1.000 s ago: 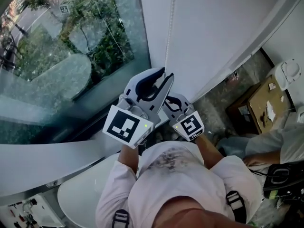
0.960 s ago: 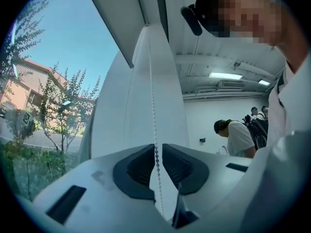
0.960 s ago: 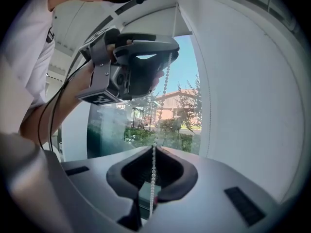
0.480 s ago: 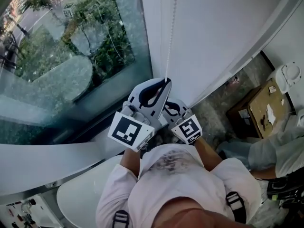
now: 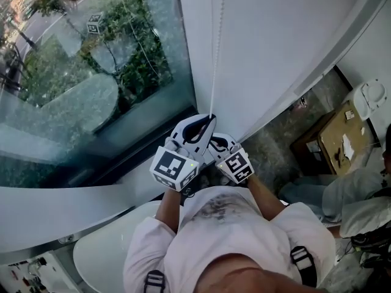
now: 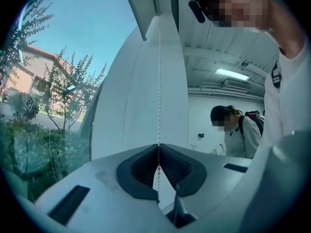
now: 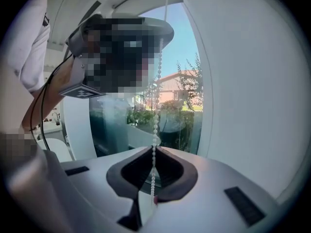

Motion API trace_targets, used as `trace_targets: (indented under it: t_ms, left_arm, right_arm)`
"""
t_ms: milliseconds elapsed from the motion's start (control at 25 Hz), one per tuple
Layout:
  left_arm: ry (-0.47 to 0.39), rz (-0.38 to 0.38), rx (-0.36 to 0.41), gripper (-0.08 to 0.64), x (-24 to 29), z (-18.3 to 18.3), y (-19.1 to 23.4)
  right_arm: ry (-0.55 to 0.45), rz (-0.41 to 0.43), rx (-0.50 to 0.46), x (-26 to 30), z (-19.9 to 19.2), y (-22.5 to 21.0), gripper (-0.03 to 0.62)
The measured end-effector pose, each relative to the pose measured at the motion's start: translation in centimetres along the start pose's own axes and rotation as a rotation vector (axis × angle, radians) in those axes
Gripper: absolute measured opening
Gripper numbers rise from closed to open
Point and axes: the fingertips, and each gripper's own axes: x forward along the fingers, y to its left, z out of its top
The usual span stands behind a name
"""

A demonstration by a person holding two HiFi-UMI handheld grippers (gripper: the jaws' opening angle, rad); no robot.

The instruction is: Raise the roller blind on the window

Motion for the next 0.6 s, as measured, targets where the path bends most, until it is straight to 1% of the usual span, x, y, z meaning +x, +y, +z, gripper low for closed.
trace_targets:
  t_ms: [200,600]
  left_arm:
    - [0.031,-0.006,-0.039,0.011,0.0,-3.7,-0.1]
    - [0.059,0.006,-0.056,0.011,-0.3,-7.1,0.1]
  right_arm:
    - [0.067,0.010,0.021,0.8,-3.7,0.2,0.071]
    - [0.138,0.021,0.033,1.9,-7.3,0.5,0.071]
